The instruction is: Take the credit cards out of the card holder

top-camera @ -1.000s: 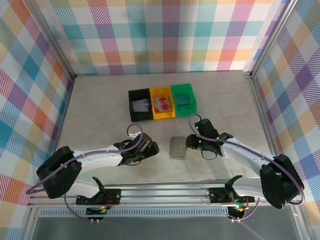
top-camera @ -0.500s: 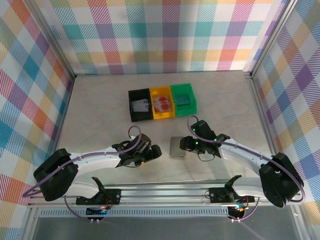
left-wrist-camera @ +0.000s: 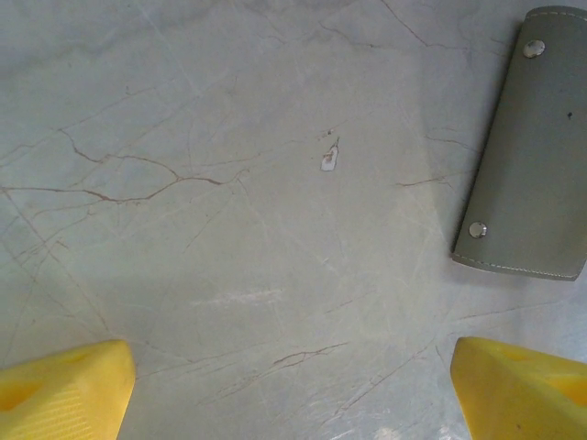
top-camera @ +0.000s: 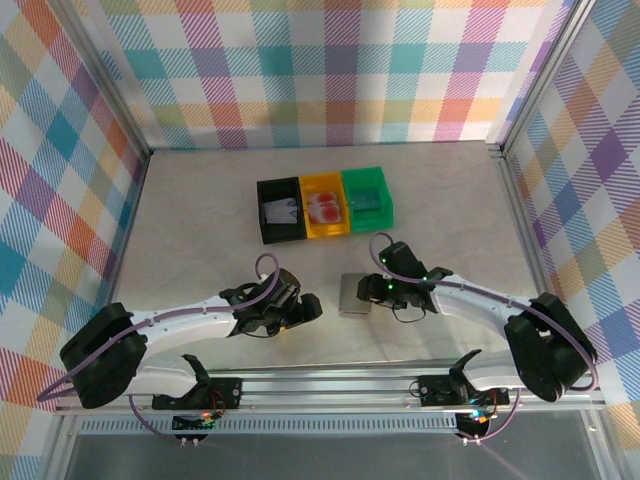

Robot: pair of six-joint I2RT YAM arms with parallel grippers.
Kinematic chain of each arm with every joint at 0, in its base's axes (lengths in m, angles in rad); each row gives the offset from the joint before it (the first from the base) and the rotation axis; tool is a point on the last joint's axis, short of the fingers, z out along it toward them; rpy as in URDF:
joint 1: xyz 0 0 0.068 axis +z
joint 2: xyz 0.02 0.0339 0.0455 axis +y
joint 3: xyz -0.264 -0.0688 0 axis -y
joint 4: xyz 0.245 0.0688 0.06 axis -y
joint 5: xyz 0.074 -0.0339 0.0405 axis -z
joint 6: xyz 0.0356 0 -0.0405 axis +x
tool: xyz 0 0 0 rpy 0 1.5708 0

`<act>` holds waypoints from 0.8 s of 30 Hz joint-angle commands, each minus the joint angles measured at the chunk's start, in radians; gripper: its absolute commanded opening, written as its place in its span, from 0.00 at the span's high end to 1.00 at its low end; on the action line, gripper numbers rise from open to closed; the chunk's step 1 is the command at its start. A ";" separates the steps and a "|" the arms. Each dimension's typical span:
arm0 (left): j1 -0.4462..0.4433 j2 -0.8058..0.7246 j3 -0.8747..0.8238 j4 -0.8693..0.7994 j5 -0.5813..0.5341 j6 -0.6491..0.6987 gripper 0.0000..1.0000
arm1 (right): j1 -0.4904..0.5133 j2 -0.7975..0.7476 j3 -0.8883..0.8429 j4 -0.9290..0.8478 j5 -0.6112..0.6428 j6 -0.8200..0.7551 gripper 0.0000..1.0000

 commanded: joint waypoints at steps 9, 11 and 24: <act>-0.013 -0.019 -0.006 -0.041 -0.007 0.013 0.10 | 0.010 0.039 -0.011 0.098 -0.089 -0.018 0.49; -0.012 -0.021 -0.006 -0.041 -0.006 0.013 0.10 | 0.010 0.036 -0.010 0.093 -0.086 -0.022 0.49; -0.013 -0.031 -0.006 -0.046 -0.009 0.014 0.10 | 0.032 0.065 0.018 0.030 -0.009 -0.032 0.53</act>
